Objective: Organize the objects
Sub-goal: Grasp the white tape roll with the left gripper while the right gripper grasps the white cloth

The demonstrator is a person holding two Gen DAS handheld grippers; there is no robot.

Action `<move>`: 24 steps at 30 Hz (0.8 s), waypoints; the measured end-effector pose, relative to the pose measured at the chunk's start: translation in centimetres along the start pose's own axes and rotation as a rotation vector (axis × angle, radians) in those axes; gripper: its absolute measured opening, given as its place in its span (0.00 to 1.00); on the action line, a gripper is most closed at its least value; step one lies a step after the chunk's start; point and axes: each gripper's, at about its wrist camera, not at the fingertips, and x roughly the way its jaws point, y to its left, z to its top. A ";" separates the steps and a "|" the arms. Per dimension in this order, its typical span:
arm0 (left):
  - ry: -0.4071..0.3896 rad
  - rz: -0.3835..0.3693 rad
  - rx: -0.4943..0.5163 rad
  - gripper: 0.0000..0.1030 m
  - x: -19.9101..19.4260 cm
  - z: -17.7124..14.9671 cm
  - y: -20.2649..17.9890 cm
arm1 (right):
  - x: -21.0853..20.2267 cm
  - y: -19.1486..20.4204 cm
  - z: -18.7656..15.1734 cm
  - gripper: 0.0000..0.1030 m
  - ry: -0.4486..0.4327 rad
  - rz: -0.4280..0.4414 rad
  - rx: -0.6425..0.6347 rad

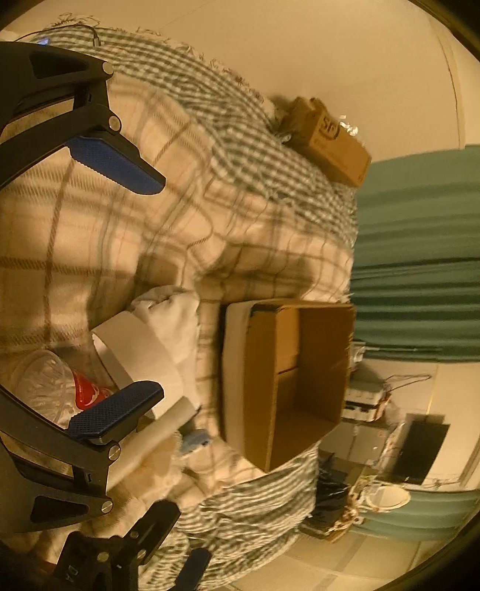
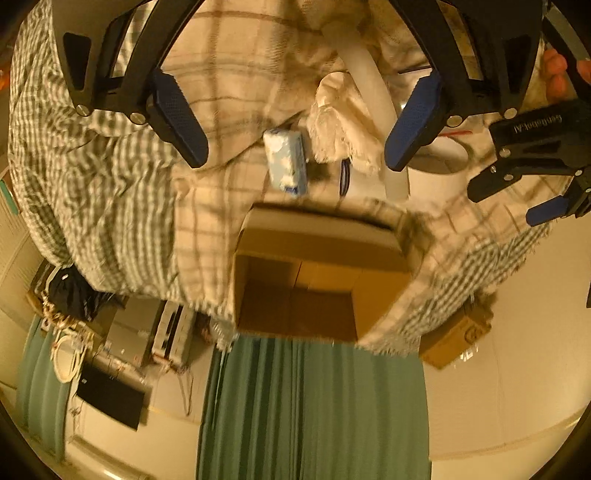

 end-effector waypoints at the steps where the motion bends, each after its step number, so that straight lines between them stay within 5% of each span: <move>1: 0.007 -0.002 0.007 1.00 0.3 -0.1 -0.1 | 0.5 0.1 0.0 0.90 0.013 0.008 -0.004; 8: 0.031 -0.044 0.042 1.00 1.4 -0.3 -0.9 | 3.7 0.8 -0.4 0.68 0.110 0.083 -0.022; 14: 0.058 -0.070 0.096 0.97 1.7 -0.9 -1.7 | 4.8 1.2 -0.6 0.30 0.149 0.123 -0.034; 16: 0.067 -0.079 0.095 0.87 2.2 -0.8 -1.7 | 4.7 1.2 -0.6 0.24 0.145 0.127 -0.033; 21: 0.132 -0.146 0.049 0.26 3.6 -0.8 -1.0 | 4.0 1.1 -0.5 0.17 0.118 0.120 -0.023; 24: 0.116 -0.137 0.053 0.25 3.0 -0.7 -0.9 | 3.1 0.8 -0.2 0.15 0.087 0.114 -0.017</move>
